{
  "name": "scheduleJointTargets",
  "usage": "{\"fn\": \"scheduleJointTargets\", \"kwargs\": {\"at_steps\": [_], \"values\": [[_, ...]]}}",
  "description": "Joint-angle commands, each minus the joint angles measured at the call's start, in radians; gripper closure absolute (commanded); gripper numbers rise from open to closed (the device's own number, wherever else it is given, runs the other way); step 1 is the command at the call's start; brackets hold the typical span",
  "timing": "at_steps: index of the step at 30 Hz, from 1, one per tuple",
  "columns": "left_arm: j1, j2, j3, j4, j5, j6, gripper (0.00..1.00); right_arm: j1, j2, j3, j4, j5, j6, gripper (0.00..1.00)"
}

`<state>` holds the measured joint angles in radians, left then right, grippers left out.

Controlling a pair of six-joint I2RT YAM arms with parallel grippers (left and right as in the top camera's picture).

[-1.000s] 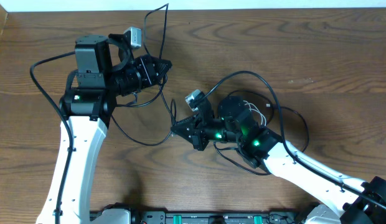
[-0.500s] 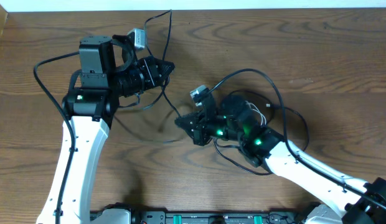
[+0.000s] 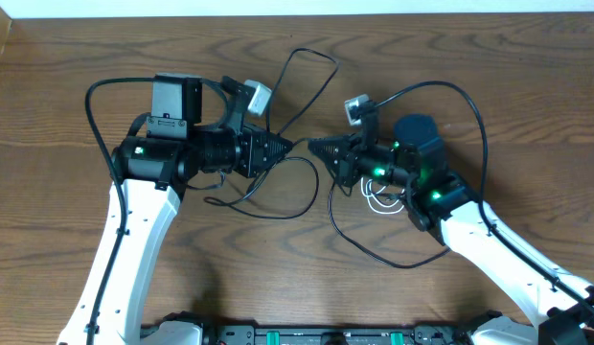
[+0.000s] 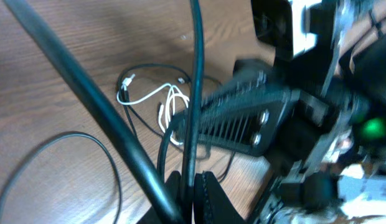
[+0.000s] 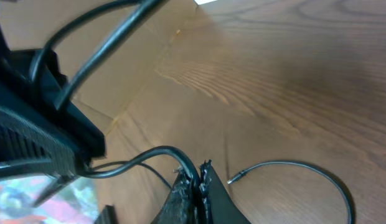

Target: Untangle cables

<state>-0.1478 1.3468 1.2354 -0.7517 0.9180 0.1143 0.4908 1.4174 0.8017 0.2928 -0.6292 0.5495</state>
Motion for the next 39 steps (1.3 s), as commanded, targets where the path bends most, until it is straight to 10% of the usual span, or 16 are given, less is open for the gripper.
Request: {"fn": "scheduleJointTargets", "kwargs": {"at_steps": [1, 22, 34, 39], "values": [[-0.002, 0.000, 0.012, -0.018, 0.024, 0.163, 0.92, -0.029, -0.024, 0.011, 0.048, -0.021, 0.132, 0.99], [-0.062, 0.000, 0.011, -0.049, 0.024, 0.229, 0.92, -0.025, -0.024, 0.011, 0.217, -0.027, 0.505, 0.20], [-0.209, 0.000, 0.010, -0.051, 0.009, 0.301, 0.92, -0.025, -0.024, 0.011, 0.232, -0.009, 0.558, 0.21], [-0.225, 0.000, 0.010, -0.051, 0.002, 0.301, 0.92, -0.025, -0.024, 0.011, 0.231, -0.010, 0.564, 0.84]]}}
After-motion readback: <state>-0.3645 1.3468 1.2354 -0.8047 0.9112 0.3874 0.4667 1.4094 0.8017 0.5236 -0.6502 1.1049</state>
